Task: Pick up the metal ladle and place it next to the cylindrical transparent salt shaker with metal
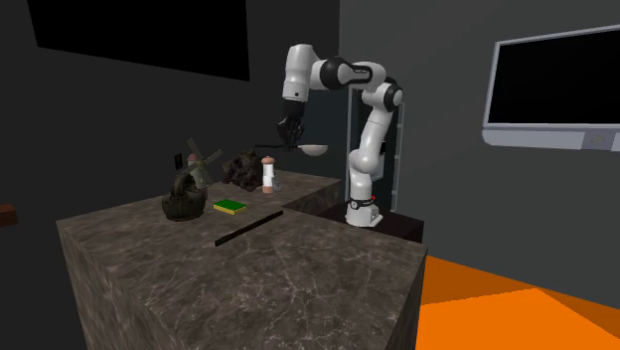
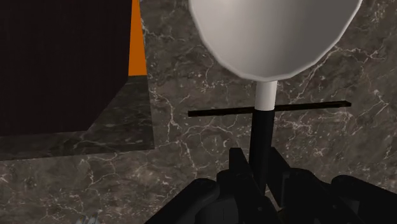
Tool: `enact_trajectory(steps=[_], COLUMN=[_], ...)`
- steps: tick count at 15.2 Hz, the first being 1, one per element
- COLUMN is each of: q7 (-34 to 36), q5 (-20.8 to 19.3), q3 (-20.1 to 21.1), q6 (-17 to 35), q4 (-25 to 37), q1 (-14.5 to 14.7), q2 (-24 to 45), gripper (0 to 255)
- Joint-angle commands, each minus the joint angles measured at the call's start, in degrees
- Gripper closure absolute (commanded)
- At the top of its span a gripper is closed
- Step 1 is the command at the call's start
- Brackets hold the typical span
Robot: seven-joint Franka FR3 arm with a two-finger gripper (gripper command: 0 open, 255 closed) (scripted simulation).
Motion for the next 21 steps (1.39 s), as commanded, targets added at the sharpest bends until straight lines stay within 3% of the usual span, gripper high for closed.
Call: enact_trajectory(steps=[1,11,21], q7=[-3.0,-14.9,-24.7], q5=[-0.2,-3.2,-6.7], q3=[-2.1,-10.1,-15.9], q6=[1.0,2.7,2.9], q4=[-1.3,1.0,10.1], q1=[-0.7,-5.7,-10.9], q2=[-0.1,4.9,14.9], gripper=[255,255,255])
